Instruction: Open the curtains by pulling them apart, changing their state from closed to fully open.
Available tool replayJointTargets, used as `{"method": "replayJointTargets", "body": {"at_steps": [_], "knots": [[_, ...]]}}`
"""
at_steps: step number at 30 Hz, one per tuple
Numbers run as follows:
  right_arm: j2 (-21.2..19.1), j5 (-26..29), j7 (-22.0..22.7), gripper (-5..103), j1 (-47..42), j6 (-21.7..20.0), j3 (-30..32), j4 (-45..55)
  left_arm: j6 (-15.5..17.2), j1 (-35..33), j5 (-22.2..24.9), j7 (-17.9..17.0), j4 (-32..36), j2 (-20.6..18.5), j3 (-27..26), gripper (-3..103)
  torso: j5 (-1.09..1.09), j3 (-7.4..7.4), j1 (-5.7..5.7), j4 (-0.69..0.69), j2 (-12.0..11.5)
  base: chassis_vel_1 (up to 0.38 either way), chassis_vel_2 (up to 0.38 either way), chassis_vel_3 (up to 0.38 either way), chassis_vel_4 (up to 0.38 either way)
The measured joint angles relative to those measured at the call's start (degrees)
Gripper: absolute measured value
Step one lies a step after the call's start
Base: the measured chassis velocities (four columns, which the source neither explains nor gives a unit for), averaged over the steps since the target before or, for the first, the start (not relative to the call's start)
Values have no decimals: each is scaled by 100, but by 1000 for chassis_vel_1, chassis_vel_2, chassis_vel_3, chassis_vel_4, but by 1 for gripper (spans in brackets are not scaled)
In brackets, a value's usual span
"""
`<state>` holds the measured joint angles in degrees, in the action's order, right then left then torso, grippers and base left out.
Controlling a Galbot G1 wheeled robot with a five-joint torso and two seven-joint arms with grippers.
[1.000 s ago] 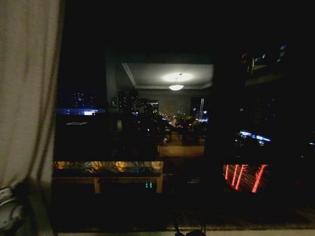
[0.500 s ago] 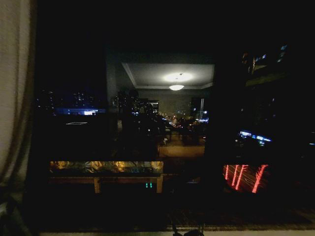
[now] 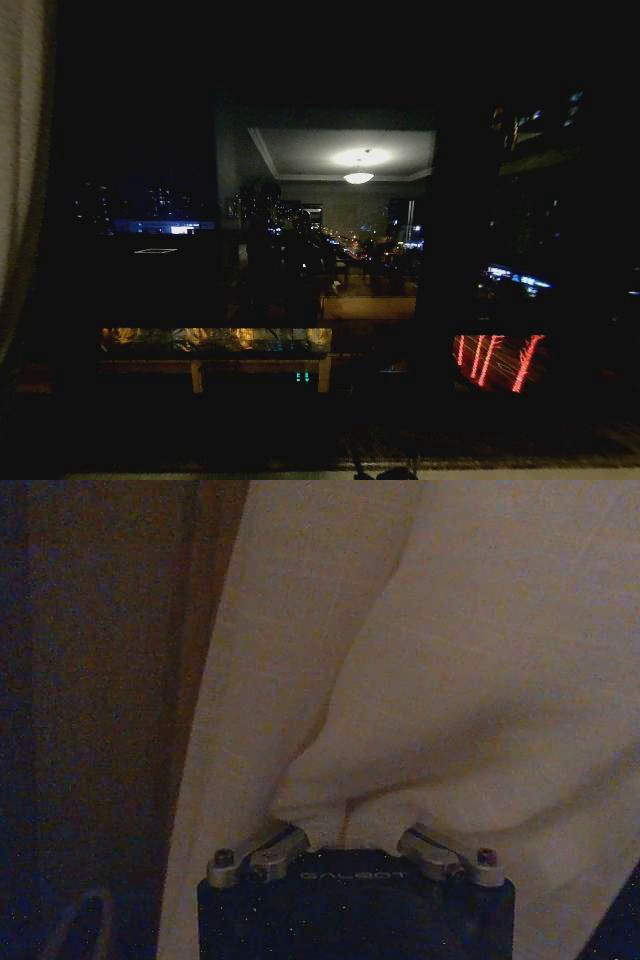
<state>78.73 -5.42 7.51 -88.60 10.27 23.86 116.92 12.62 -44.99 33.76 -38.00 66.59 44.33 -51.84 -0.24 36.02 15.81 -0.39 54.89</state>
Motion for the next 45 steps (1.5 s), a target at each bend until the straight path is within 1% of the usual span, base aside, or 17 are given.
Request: {"method": "replayJointTargets", "body": {"at_steps": [1, 2, 7, 8, 9, 11, 15, 17, 20, 21, 23, 26, 30, 34, 37, 41, 45], "knots": [[0, 166, 42, 100, 92, -91, 171, -42, 4, -86, 15, 28, 47, -6, -27, 2, -1, 0, 0, 0, 0, 0, 0, 0, 0], [0, 166, 42, 100, 92, -91, 171, -42, 4, -86, 15, 28, 47, -6, -27, 2, -1, 0, 0, 0, 0, 0, 0, 0, 0], [0, 971, 161, 100, 675, -392, 1035, -364, 10, -319, 94, 95, 178, -21, -120, 2, 0, 1, 0, 0, 0, 0, 0, 0, 0], [0, 971, 161, 100, 675, -392, 1035, -364, 10, -319, 94, 95, 178, -21, -120, 2, 0, 1, 0, 0, 0, 0, 0, 0, 0], [0, 1126, 168, 100, 751, -468, 1181, -411, 10, -342, 99, 110, 180, -29, -132, 2, 0, 1, 0, -2, -1, 0, 0, 0, 0], [0, 1363, 171, 100, 892, -564, 1424, -530, 9, -389, 104, 164, 177, -46, -157, 2, 0, 0, 0, -2, 0, 0, 0, 0, 0], [0, 1482, 171, 100, 964, -578, 1569, -628, -6, -311, 105, 159, 12, -77, -157, 2, 0, 1, 0, 1, 0, 0, 0, 0, 0], [0, 1501, 169, 100, 961, -578, 1586, -630, -13, -227, 101, 121, -87, -100, -141, 2, 0, 0, 0, 0, -1, 0, 0, 0, 0], [-1, 1513, 147, 100, 913, -578, 1578, -622, -17, 92, 55, -84, -402, -183, -76, 2, -1, 1, 0, -2, 0, 0, 0, 0, 0], [0, 1509, 134, 100, 899, -577, 1556, -612, -36, 240, -16, -157, -545, -212, -40, 2, -1, 1, 0, -1, 0, 0, 0, 0, 0], [0, 1506, 121, 100, 894, -574, 1539, -604, -47, 318, -44, -198, -615, -222, -24, 2, -1, 1, 0, 0, -1, 0, 0, 0, 0], [0, 1490, 68, 100, 901, -562, 1465, -562, -141, 726, -191, -419, -1040, -242, 51, 2, 0, 0, -1, -2, 0, 0, 0, 0, 0], [0, 1488, 60, 100, 928, -558, 1446, -562, -153, 851, -242, -480, -1178, -242, 65, 2, -1, 1, 0, -1, -1, 0, 0, 0, 0], [0, 1494, 57, 100, 930, -541, 1450, -596, -178, 1021, -250, -619, -1372, -242, 59, 2, -1, 0, 0, -1, 0, 0, 0, 0, 0], [0, 1512, 56, 100, 918, -522, 1452, -605, -240, 1130, -300, -632, -1583, -303, 53, 2, -1, 1, 0, -2, 0, 0, 0, 0, 0], [0, 1524, 50, 100, 917, -506, 1442, -609, -291, 1232, -329, -643, -1791, -417, 12, 2, -1, 1, 0, 0, 0, 0, 0, 0, 0], [0, 1523, 31, 100, 941, -497, 1387, -613, -325, 1320, -323, -773, -1983, -482, -19, 2, -1, 0, 0, 0, 0, 0, 0, 0, 0]]}}
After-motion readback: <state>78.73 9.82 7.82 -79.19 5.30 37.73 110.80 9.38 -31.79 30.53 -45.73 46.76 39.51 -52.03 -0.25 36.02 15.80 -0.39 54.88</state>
